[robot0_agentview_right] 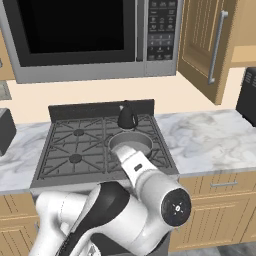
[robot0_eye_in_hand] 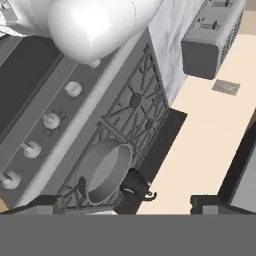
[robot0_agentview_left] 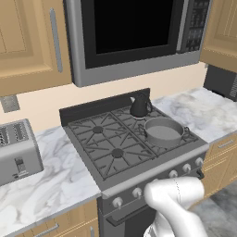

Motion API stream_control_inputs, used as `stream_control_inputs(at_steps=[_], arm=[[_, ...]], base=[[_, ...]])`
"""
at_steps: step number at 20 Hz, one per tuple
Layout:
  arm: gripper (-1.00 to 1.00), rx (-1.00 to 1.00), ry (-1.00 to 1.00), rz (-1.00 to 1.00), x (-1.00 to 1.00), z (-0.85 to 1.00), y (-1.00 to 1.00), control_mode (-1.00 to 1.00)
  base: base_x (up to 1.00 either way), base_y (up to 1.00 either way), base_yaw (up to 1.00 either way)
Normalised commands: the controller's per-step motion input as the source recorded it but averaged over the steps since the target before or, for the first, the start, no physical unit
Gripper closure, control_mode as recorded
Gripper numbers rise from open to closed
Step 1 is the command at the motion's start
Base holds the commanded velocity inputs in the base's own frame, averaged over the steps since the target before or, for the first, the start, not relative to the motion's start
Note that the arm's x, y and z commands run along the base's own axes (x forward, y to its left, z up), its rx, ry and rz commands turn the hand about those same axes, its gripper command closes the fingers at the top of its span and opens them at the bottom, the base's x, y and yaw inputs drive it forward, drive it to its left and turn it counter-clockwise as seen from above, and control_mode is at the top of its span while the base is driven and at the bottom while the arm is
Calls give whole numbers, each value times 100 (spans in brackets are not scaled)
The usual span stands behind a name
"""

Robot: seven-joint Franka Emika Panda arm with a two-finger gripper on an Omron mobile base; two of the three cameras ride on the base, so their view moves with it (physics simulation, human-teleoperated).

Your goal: Pick the kettle from the cabinet and place it on a stove burner. Then pick the pot from the counter and place it on another stove burner. Finally, turn both burners on.

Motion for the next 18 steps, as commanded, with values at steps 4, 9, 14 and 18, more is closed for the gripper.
stream_control_inputs(at_steps=[4, 9, 14, 18], arm=[[-100, 39, 2, -6, -6, -3, 1, -100], [-100, 37, 1, -6, -8, -2, 3, -100], [-100, 37, 1, -5, -13, -2, 0, -100], [-100, 33, 3, -3, -11, -7, 0, -100]], base=[[0, 0, 0], [0, 0, 0], [0, 0, 0], [0, 0, 0]])
